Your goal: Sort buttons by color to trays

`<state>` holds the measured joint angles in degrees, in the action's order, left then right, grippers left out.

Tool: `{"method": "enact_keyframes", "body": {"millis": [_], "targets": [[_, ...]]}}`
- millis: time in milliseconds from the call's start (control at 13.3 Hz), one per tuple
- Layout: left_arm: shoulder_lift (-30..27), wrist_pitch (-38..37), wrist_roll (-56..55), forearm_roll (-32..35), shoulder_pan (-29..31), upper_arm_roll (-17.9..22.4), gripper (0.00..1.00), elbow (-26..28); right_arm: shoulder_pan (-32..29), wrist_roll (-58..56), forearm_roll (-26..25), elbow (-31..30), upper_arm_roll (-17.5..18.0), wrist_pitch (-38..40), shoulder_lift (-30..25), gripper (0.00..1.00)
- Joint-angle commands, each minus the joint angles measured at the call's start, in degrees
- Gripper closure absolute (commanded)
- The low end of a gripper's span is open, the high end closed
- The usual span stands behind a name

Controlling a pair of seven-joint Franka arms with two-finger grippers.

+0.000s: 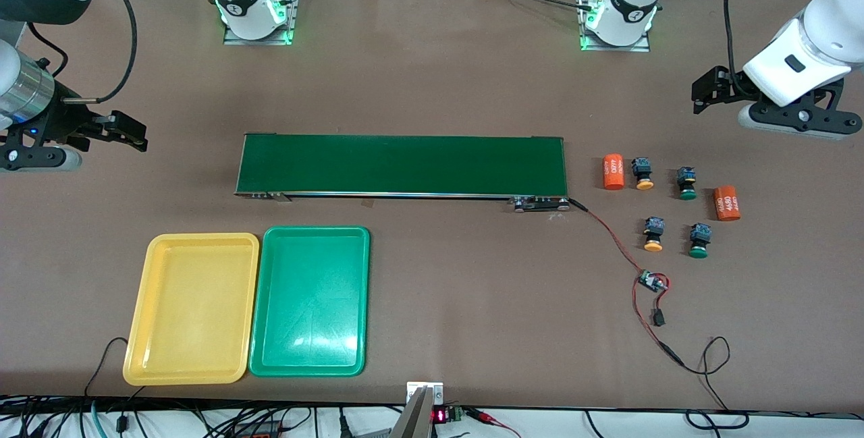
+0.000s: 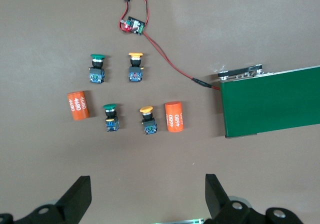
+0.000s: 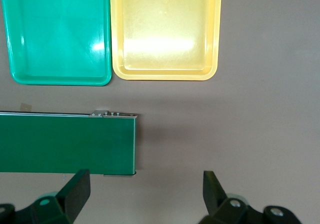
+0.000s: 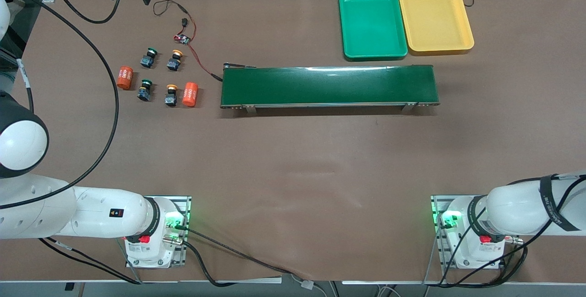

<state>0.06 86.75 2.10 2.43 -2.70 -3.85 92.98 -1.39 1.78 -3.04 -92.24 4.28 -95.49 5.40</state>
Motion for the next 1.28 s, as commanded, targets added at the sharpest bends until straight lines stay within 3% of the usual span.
{"method": "enact_keyframes", "body": {"millis": [0, 376, 903, 1204], "targets": [[2.91, -1.85, 0.18, -0.40, 0.85, -0.02, 0.00, -2.62, -0.19, -0.81, 0.14, 1.36, 0.20, 1.01, 0.40, 0.00], [8.36, -2.92, 0.37, -0.14, 1.73, -0.10, 0.00, -1.15, -0.02, -0.81, 0.14, 1.36, 0.20, 1.01, 0.49, 0.00], [21.71, 17.81, 4.66, 6.28, 13.32, 0.07, 0.00, -0.78, -0.11, -0.81, 0.22, 1.27, 0.29, 1.19, 0.66, 0.00], [25.42, 25.71, 5.81, 8.99, 17.81, 0.07, 0.00, 4.65, -0.11, -0.81, 0.22, 1.36, 0.20, 1.19, 0.75, 0.00]]}}
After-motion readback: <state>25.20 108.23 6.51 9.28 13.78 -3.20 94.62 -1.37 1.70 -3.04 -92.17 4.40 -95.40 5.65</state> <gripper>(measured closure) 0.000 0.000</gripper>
